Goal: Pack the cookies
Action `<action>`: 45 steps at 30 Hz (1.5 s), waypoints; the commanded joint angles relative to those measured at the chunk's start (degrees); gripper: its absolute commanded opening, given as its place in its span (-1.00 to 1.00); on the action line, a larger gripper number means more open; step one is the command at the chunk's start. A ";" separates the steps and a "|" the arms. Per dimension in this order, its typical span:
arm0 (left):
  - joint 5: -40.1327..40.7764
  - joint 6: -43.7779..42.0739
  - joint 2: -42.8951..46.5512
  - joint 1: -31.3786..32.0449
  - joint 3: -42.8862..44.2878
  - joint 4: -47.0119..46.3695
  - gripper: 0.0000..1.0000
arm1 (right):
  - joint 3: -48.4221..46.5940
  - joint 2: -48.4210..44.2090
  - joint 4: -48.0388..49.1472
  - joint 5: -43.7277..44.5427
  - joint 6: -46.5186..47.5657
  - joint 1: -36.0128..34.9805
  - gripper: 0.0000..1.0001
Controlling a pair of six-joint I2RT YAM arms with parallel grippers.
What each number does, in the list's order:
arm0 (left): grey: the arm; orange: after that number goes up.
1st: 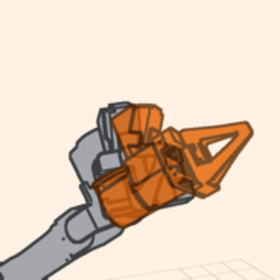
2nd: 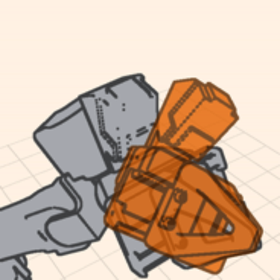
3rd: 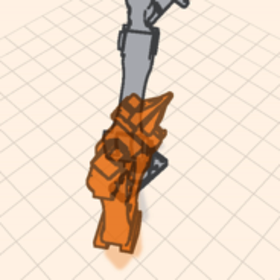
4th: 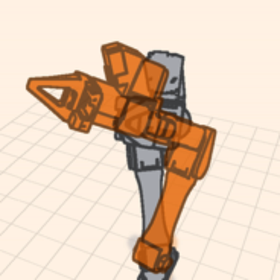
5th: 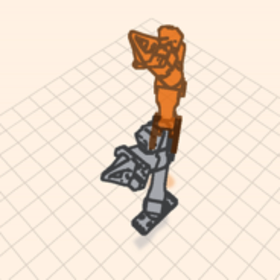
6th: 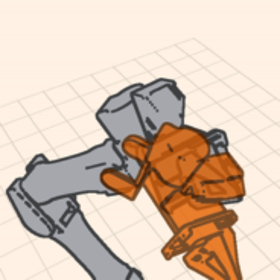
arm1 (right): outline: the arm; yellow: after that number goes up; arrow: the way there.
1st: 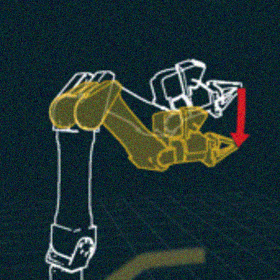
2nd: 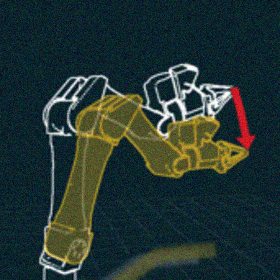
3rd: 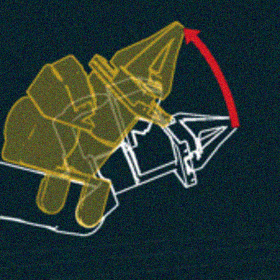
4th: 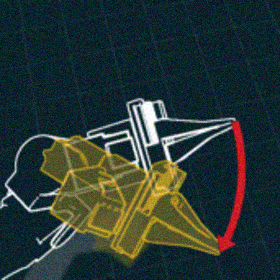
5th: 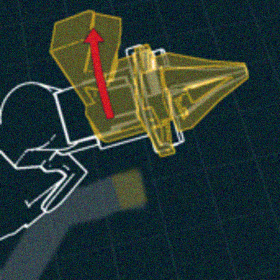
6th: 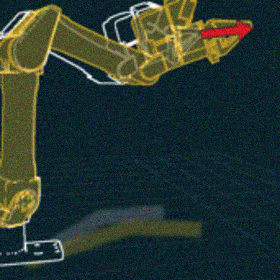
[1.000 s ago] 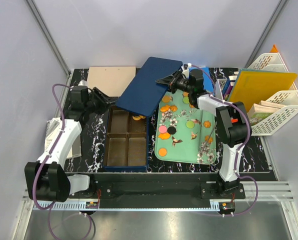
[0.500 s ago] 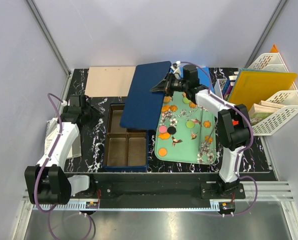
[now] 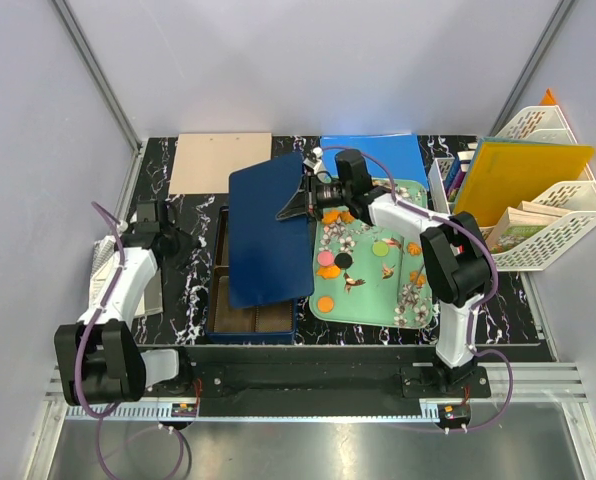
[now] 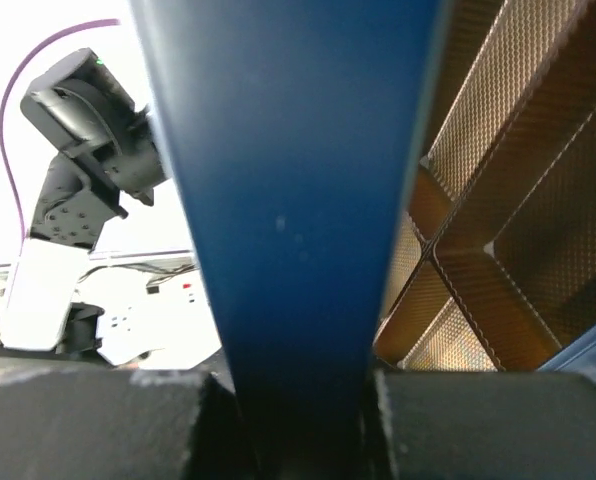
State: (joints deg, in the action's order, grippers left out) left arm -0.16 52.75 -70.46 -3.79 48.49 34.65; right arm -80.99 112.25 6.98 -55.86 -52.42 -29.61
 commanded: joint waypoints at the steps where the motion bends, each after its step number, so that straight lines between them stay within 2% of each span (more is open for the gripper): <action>1: -1.42 1.74 3.83 -0.34 -2.60 -1.52 -0.07 | 4.51 -1.51 14.27 -4.88 -8.72 0.07 -1.00; 6: -3.61 2.09 5.15 -0.34 -5.59 -2.83 -0.09 | 8.83 0.60 25.69 -6.37 -16.99 -0.98 -1.00; 15: -6.51 2.01 5.77 -0.16 -9.29 -4.68 -0.13 | 13.66 3.24 30.20 -5.32 -19.12 -2.47 -1.00; 17: -6.69 1.83 5.77 -0.25 -9.47 -4.68 -0.13 | 14.02 3.68 28.97 -4.71 -18.16 -2.82 -1.00; 23: -7.04 1.39 5.42 0.01 -9.73 -4.77 -0.14 | 12.18 2.45 11.24 -0.67 -5.51 -3.79 -1.00; 24: -7.04 1.39 5.42 0.01 -9.82 -4.86 -0.14 | 11.48 2.36 6.77 -0.14 -2.80 -3.88 -0.92; 27: -7.22 1.48 5.33 0.19 -9.99 -5.04 -0.14 | 11.47 1.66 2.00 1.71 0.29 -4.06 -0.68; 28: -7.22 1.48 5.33 0.36 -9.99 -5.12 -0.14 | 11.47 1.40 0.94 2.15 0.91 -4.14 -0.49; 30: -7.31 1.48 5.24 0.28 -10.08 -5.30 -0.14 | 11.64 0.70 -1.43 3.29 2.58 -4.15 -0.40; 35: -7.66 1.21 5.15 0.36 -10.35 -5.47 -0.14 | 11.12 -0.97 -8.45 6.28 6.09 -4.14 -0.03; 40: -7.48 0.95 5.94 0.28 -10.78 -5.39 -0.14 | 8.84 -2.38 -16.20 11.19 10.67 -4.14 0.21; 41: -7.57 0.95 5.94 0.36 -10.96 -5.47 -0.14 | 7.88 -2.56 -18.65 11.82 12.07 -4.23 0.31; 45: -7.74 0.69 5.95 0.28 -11.14 -5.39 -0.14 | 6.11 -3.17 -23.76 15.07 15.06 -4.23 0.43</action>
State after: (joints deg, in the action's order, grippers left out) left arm -6.33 54.37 -66.02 -3.70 37.78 31.05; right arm -72.69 111.22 -5.98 -46.78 -43.90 -33.41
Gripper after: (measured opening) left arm 0.430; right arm 0.682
